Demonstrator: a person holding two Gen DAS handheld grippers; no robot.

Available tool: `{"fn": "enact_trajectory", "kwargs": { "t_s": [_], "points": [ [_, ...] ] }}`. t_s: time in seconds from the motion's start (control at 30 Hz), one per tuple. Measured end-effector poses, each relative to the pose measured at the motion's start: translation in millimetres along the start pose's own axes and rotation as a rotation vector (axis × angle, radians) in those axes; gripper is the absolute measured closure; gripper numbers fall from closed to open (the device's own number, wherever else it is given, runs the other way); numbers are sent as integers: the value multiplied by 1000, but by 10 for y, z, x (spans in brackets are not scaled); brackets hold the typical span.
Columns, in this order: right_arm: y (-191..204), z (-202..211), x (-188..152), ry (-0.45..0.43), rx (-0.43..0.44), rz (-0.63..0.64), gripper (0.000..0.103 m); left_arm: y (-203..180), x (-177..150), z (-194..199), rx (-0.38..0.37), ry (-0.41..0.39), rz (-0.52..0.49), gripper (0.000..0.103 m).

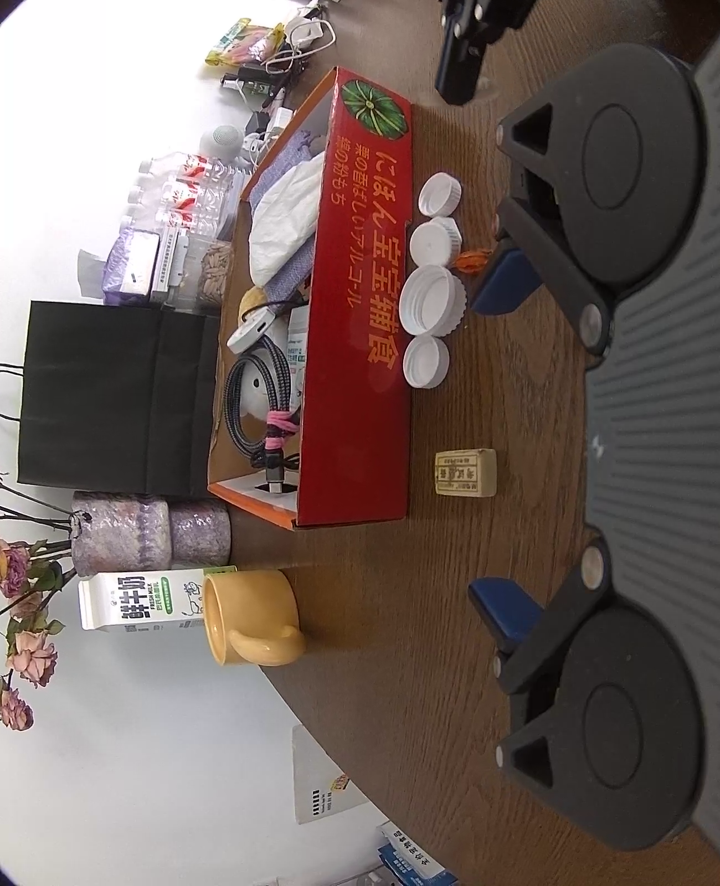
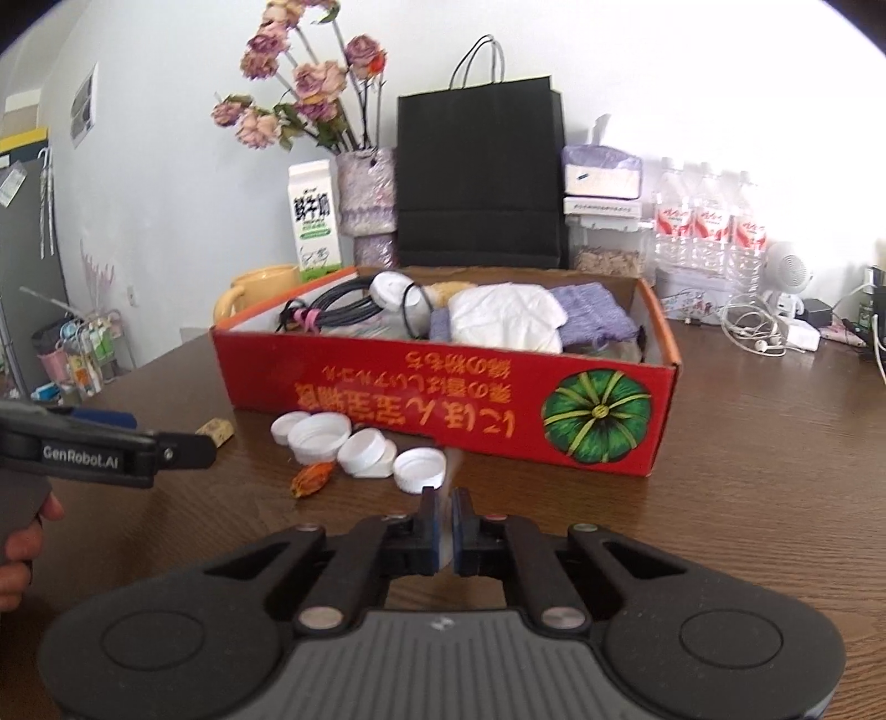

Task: Organize objects
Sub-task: 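Move the right tool to the clear plastic clip and grasp it, then grasp the beige block with the left tool while the right tool holds the clip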

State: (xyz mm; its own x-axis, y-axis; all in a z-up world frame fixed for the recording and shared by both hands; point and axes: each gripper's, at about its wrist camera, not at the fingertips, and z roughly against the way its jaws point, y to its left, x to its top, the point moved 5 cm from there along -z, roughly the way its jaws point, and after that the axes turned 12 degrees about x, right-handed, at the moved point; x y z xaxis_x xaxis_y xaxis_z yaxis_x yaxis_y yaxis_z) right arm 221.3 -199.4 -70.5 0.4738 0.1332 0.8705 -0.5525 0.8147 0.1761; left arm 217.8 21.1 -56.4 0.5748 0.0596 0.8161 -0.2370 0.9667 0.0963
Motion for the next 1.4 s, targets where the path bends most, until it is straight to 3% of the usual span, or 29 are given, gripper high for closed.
{"fn": "enact_trajectory", "kwargs": {
  "t_s": [0.27, 0.33, 0.4, 0.5, 1.03, 1.4],
  "points": [
    [-105, 21, 11, -23, -5, -24, 99, -40, 89, -230, 64, 33, -9, 0],
    [-115, 20, 10, -25, -3, -30, 99, -53, 101, -284, 77, 48, -6, 7],
    [-112, 20, 8, -26, -1, -31, 99, -63, 99, -325, 77, 65, 0, 27],
    [-97, 22, 5, -26, 5, -29, 99, -61, 87, -344, 72, 62, 3, 82],
    [-76, 20, 8, -34, 22, -36, 99, -76, 126, -126, 32, -12, 31, 81],
    [41, 112, 279, -98, 24, 14, 99, -193, 442, 144, -32, -116, 44, 81]
  ]
}}
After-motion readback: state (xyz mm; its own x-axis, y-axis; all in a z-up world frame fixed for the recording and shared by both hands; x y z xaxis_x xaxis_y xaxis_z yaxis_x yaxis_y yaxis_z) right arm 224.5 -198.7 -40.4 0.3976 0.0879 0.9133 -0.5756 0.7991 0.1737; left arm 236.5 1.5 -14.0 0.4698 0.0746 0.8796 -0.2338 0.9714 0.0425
